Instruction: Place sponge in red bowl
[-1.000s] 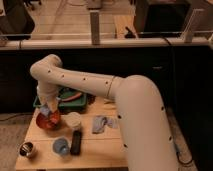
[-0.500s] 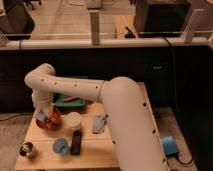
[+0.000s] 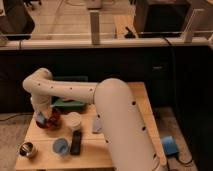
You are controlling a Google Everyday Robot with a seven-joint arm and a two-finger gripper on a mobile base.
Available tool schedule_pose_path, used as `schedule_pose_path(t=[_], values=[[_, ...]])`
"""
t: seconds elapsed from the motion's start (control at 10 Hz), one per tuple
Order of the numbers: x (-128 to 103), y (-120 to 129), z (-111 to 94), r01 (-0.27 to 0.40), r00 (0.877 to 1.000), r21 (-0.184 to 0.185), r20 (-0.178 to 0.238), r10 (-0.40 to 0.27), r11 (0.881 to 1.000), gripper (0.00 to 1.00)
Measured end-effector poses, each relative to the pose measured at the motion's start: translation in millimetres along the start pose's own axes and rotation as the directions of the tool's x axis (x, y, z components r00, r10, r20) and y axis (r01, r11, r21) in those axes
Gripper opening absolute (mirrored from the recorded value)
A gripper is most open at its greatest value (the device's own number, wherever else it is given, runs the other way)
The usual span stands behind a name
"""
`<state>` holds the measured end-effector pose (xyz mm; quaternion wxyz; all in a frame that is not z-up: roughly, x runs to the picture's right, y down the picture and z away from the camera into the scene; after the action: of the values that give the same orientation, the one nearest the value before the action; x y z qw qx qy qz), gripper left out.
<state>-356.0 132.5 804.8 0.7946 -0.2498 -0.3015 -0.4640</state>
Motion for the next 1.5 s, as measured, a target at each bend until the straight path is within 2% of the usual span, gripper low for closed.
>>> schedule_pose_path(t=[0.1,0.3,0.5,0.7,0.9,1.1,1.3,1.5], values=[[3.4,0.3,7.5,-0.009,1.0,-0.005,0.007,0.009,1.0,0.79],[5.7,0.4,16.4,-0.015,1.0,-0.008,0.015,0.015,1.0,0.8],[7.8,-0.5,14.0,-0.016,1.0,-0.01,0.017,0.016,1.0,0.8],[6.8,-3.0,-3.6,-0.007,1.0,0.003,0.007,0.007,1.0,0.8],[2.4,-6.4,-32.8,0.011,1.0,0.022,-0.013,-0.011,1.0,0.8],[-1.0,-5.6,-57.1,0.054,0.998,0.06,-0.017,-0.053,0.997,0.8],[-2.2,-3.7,-62.1,0.077,0.997,0.082,-0.021,-0.075,0.994,0.8],[-4.8,-5.5,-61.7,0.081,0.997,0.082,-0.019,-0.08,0.993,0.8]])
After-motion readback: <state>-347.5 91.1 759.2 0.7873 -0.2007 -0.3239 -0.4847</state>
